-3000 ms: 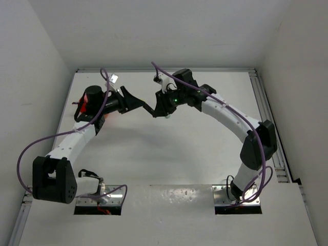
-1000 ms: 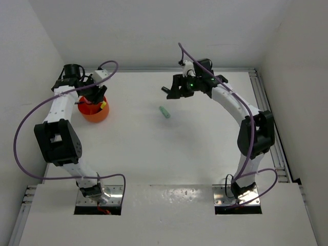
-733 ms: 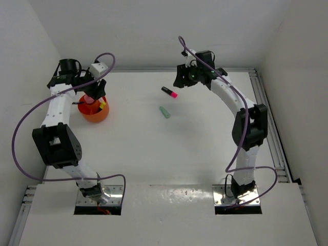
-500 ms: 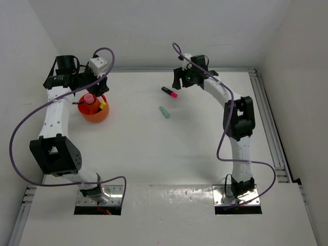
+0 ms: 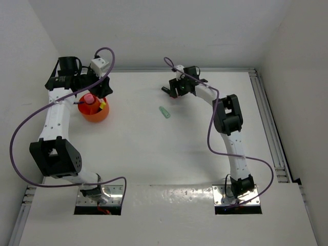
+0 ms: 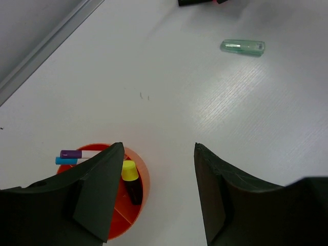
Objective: Sort the stationery into containers
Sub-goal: Pick up the pen from the center of the board.
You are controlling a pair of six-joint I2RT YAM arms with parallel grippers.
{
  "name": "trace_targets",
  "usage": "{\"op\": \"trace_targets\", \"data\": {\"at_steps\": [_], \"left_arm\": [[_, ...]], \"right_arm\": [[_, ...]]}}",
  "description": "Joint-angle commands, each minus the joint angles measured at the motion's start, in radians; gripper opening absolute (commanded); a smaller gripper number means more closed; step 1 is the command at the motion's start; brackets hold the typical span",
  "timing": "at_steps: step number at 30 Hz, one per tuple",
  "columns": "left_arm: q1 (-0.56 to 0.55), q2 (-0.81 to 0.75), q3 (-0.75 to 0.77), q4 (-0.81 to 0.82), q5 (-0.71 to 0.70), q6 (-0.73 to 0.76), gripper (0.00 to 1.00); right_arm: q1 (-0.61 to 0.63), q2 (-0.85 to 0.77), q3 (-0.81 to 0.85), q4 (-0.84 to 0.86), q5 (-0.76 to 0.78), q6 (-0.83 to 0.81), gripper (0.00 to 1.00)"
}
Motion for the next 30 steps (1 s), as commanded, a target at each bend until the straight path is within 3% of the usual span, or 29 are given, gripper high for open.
{"op": "trace_targets", "data": {"at_steps": [1,3,12,18,19,22,24,30], "left_arm": [[-0.002,-0.018,-0.006,0.019,0.014,-0.019,0.63],[-0.001,-0.016,-0.005,0.019,0.01,-0.023,0.63],[0.006,-0.006,0.018,0.0,0.008,-0.015,0.64],[0.01,-0.038,0.026,-0.01,0.031,0.009,0.63],[0.009,-0.044,0.022,-0.013,0.042,0.017,0.63],[-0.004,-0.087,-0.003,-0.017,0.068,0.06,0.63],[-0.016,-0.125,-0.034,-0.021,0.099,0.122,0.64],[-0.14,-0.246,-0.107,-0.09,0.074,0.384,0.68]], "right_arm": [[0.018,0.008,0.042,0.071,-0.015,-0.044,0.6],[0.024,0.021,0.037,0.073,-0.013,-0.099,0.55],[0.044,0.024,0.004,0.054,0.007,-0.206,0.5],[0.05,-0.031,-0.045,-0.044,-0.022,-0.231,0.17],[0.048,-0.082,-0.097,-0.056,-0.033,-0.208,0.1],[0.045,-0.236,-0.209,-0.053,-0.088,-0.179,0.04],[0.048,-0.323,-0.303,-0.062,-0.164,-0.145,0.02],[0.07,-0.536,-0.352,-0.24,-0.424,0.059,0.0]]}}
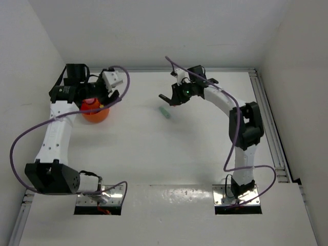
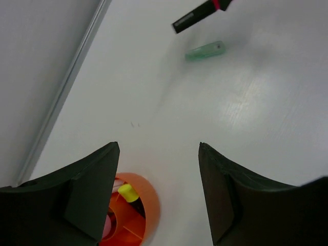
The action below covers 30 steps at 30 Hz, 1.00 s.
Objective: Sort the stationery into containers
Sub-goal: Pick up the pen from the center of the board.
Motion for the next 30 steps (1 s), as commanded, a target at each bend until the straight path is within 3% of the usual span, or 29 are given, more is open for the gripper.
{"op": "trace_targets", "data": {"at_steps": [1,6,9,17,30], "left_arm": [[-0.104,-0.095,-0.033,-0.052,0.033,0.206,0.7],[-0.258,-0.176,-0.111,-0.049,0.02,0.252,0.81],[-0.42,-0.192,-0.149,0.002,-0.059,0.209,0.82],[-0.674,-0.182,-0.196,-0.001,-0.257,0.241,0.79],[-0.746,-0.084,-0.174,-0.03,-0.39,0.203,0.62]], "right_arm": [[0.034,-0.158,-0.023,-0.069,-0.231,0.165,0.0],[0.1,-0.287,-0.127,-0.098,-0.335,0.202,0.0],[0.153,-0.338,-0.208,-0.078,-0.386,0.217,0.0],[0.177,-0.358,-0.256,-0.01,-0.485,0.352,0.0],[0.183,-0.375,-0.277,0.103,-0.578,0.541,0.0]]}}
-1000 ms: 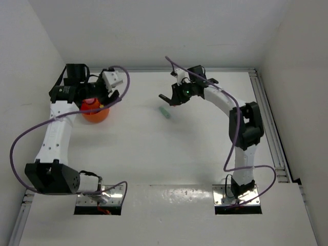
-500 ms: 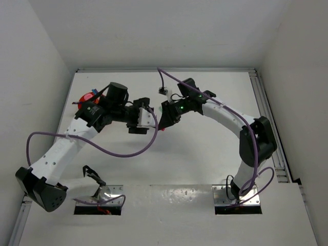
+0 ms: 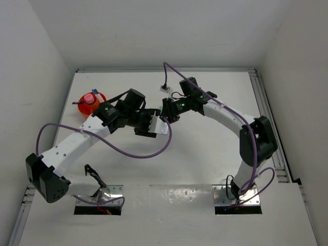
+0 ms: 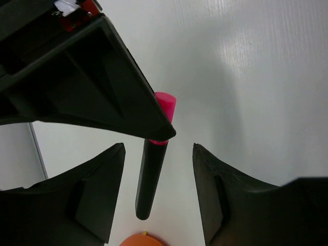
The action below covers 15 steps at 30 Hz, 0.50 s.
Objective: Sort the stationery into containers
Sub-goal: Pick up the pen from the center of the board.
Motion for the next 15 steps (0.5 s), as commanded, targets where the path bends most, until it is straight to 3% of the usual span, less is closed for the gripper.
{"op": "trace_targets", "data": {"at_steps": [1,15], "left_arm": [[-0.017,0.012,0.021,-0.004,-0.041,-0.009,0.61],[-0.031,0.02,-0.014,0.01,-0.087,0.009,0.32]], "right_arm": [[0.012,-0.053,0.002,0.052,-0.046,0.057,0.0],[0.03,-0.048,0.005,0.04,-0.013,0.113,0.0]]}}
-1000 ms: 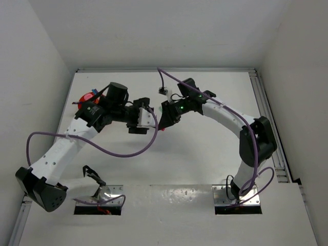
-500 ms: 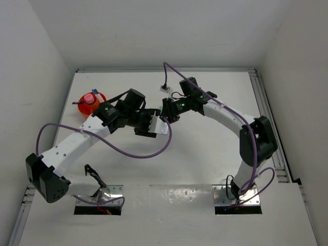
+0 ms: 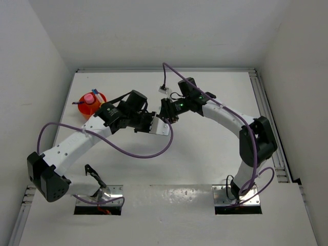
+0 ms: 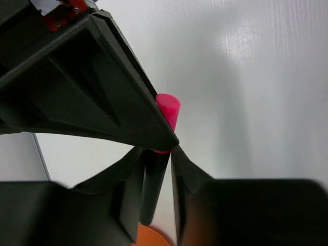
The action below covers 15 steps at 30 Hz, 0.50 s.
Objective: Sort the stationery into containers
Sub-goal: Pick up the pen from the center of the board.
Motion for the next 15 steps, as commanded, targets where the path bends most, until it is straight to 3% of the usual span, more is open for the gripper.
{"op": "trace_targets", "data": {"at_steps": [1,3,4,7,8,12,15], "left_arm": [[-0.011,-0.003,-0.013,0.007,-0.021,0.014,0.26],[-0.008,0.001,-0.016,0.002,-0.026,0.017,0.19],[0.001,0.0,-0.019,0.0,-0.026,0.017,0.13],[0.042,-0.014,-0.036,0.012,0.003,0.0,0.04],[0.056,-0.017,-0.043,0.014,0.015,-0.008,0.03],[0.163,-0.04,-0.063,0.028,0.098,-0.069,0.0],[0.364,-0.074,-0.103,0.133,0.182,-0.164,0.0]], "right_arm": [[0.012,-0.045,0.007,0.019,-0.011,0.022,0.0],[0.012,-0.05,0.01,0.019,-0.015,0.024,0.04],[0.012,-0.055,0.009,0.019,-0.017,0.022,0.23],[-0.005,-0.073,0.018,0.007,-0.021,0.012,0.56],[-0.028,-0.073,0.048,-0.016,-0.023,-0.029,0.62],[-0.151,-0.085,0.157,-0.129,-0.018,-0.126,0.66],[-0.281,-0.098,0.194,-0.134,-0.017,-0.13,0.66]]}}
